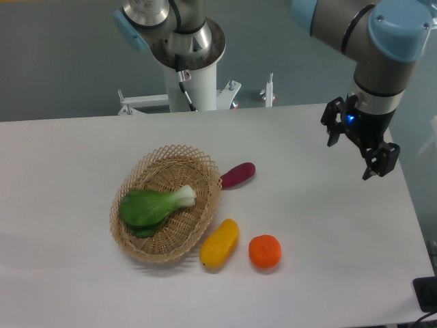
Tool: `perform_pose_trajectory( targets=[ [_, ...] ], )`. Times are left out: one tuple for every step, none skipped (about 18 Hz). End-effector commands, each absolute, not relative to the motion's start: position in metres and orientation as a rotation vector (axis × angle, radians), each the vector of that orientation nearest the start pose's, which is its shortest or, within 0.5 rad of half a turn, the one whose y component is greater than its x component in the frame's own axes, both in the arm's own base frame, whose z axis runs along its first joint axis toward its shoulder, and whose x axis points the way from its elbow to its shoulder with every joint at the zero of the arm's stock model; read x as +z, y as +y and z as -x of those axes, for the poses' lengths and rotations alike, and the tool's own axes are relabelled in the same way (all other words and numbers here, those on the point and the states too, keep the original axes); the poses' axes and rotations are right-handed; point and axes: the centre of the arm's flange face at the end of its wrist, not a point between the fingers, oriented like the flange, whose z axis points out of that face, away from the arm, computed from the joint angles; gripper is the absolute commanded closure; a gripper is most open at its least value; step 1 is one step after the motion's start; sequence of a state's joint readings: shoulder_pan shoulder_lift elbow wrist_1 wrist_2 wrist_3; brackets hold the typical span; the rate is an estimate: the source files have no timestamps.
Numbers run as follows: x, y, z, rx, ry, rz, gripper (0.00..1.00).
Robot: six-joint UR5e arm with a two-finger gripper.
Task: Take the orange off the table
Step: 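Move the open gripper toward the orange and lower it above it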
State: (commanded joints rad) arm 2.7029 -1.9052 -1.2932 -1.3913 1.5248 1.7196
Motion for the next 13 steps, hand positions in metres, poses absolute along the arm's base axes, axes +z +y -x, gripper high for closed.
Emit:
perform_pose_trajectory(
  targets=[
    [0.454,0.397,0.522,0.172,0.899,2.940,0.00],
    [0.454,0.399,0.523,0.174,0.896,2.939,0.00],
    [0.453,0.400,0.522,0.169,0.898,2.937,0.00],
    [0.452,0.401,0.520,0.169,0.901,2.938,0.00],
    [0.451,0.403,0.518,0.166,0.903,2.937,0.00],
    [0.448,0.405,0.516,0.163,0.891,2.939,0.00],
    [0.444,0.406,0.516,0.179,0.865,2.940,0.00],
    [0.441,0.409,0.515,0.195,0.834,2.934,0.00],
    [0.432,0.411,0.511,0.183,0.799,2.926,0.00],
    [0.423,0.412,0.507,0.189,0.717,2.918,0.00],
    [0.417,0.413,0.504,0.207,0.657,2.913,0.00],
    [0.411,0.414,0.503,0.214,0.605,2.911,0.00],
    [0.405,0.418,0.499,0.208,0.575,2.915,0.00]
  ],
)
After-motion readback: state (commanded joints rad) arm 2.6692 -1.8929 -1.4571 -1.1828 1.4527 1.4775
